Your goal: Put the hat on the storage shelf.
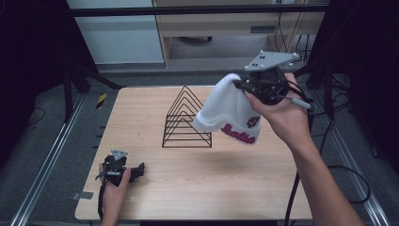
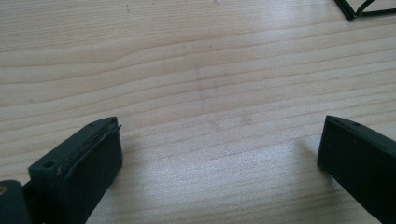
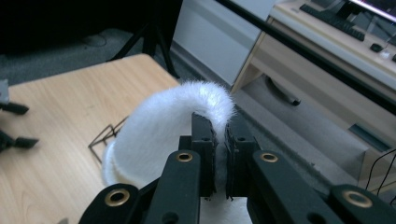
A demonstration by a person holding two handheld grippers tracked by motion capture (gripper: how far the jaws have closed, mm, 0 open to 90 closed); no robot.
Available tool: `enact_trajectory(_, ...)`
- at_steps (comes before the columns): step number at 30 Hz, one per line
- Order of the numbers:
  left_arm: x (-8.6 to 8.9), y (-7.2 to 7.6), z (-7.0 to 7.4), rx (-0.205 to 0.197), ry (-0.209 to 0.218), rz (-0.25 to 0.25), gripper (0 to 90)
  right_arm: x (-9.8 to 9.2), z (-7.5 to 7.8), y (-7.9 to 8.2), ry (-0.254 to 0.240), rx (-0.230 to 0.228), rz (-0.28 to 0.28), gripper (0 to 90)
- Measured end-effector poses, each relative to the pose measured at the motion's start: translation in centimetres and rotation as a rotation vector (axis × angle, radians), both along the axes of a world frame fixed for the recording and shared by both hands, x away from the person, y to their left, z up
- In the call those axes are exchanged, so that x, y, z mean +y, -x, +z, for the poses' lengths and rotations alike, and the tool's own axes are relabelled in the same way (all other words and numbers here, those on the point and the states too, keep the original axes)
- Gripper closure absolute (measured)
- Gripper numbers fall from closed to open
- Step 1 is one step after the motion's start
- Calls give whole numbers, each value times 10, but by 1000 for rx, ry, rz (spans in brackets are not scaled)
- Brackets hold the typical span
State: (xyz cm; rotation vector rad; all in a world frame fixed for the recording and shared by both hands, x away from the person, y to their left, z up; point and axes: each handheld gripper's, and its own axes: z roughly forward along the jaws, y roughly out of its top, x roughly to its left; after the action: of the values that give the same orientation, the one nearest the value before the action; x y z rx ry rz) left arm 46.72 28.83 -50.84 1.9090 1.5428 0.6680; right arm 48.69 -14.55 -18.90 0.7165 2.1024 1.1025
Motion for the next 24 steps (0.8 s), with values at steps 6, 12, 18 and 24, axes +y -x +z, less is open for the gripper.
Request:
enact_trajectory(6, 0, 0, 0, 0, -1, 0, 0, 2, 20, -11, -37, -43, -22, 850)
enact_trajectory(12, 0, 0, 0, 0, 0, 0, 0, 7, 29, -18, -65, -72, -40, 850)
enact_trajectory(18, 0, 0, 0, 0, 0, 0, 0, 12, 34, -23, -86, -97, -45, 850)
enact_trajectory(24, 0, 0, 0, 0, 1, 1, 0, 15, 34, -28, -107, -100, -50, 850)
